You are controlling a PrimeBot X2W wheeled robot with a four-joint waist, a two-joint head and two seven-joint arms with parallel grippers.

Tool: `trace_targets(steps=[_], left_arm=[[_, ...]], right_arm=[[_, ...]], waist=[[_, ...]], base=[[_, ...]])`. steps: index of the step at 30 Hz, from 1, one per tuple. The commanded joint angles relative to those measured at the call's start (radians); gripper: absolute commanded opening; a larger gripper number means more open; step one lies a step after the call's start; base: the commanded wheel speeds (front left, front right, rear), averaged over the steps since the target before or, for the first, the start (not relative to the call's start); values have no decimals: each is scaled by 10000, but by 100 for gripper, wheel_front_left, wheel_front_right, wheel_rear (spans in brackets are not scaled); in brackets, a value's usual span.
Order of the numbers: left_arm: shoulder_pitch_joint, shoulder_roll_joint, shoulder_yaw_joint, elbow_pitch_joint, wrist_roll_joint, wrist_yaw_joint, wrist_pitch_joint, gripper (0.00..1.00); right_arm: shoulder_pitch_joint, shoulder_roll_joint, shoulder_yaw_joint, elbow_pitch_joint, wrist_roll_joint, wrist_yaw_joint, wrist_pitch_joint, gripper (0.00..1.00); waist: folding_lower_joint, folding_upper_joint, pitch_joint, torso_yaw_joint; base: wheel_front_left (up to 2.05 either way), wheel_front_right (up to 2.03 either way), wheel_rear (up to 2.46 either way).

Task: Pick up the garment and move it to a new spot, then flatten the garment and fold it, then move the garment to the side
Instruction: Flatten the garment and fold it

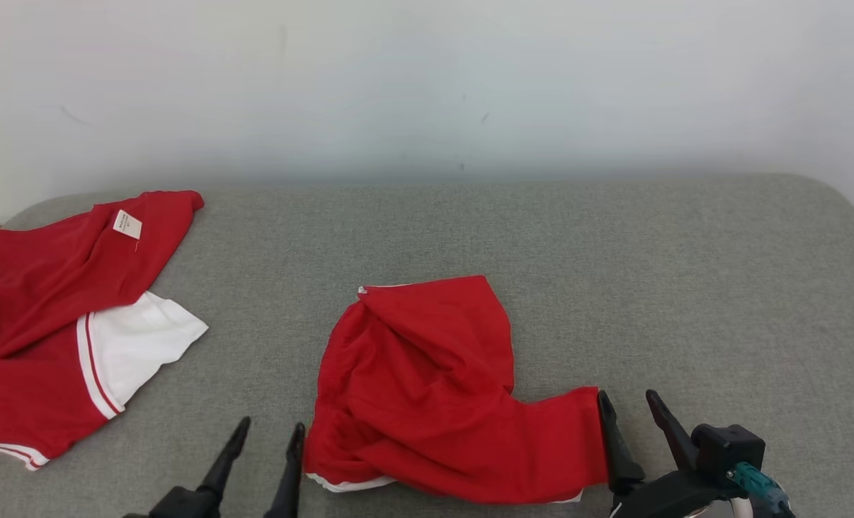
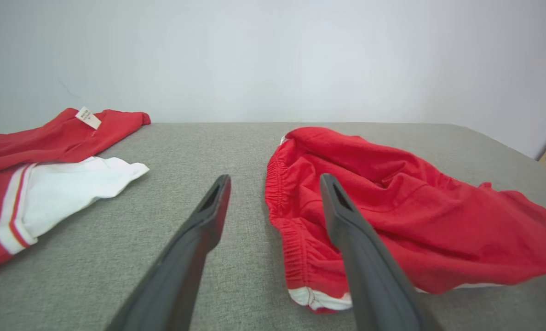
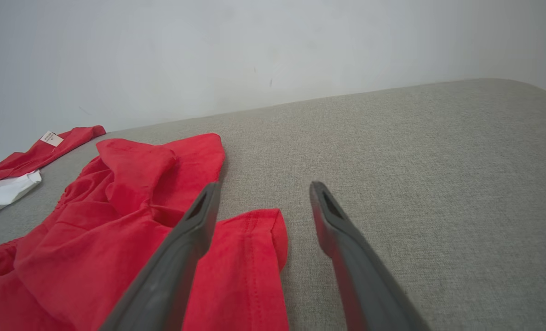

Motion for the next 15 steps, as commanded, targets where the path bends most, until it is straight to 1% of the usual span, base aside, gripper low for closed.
trace_targets(steps=[1,6,10,12,15], left_arm=[[253,-17,189,-160,115,88,-58,100],[350,-208,979,-537,455,421,-60,100],[430,-321,1556,-704,673,556,-59,100],[438,-369,1818,-777,775,550,-60,100],[460,-441,2117,-806,887,428,-60,100]], right_arm=[[146,-6,42,-22,88,1,122,100],[178,-6,165,-54,366,1,755,100],[252,-6,263,-26,607,1,1210,100],[275,-6,295,37,707,2,1436,100],[249,-6,334,148,863,1,1778,100]], waist=[[0,0,0,-40],[0,0,51,-138],[0,0,107,-211],[0,0,129,-230],[0,0,142,-232]], base=[[0,0,0],[0,0,0],[0,0,0],[0,0,0],[0,0,0]])
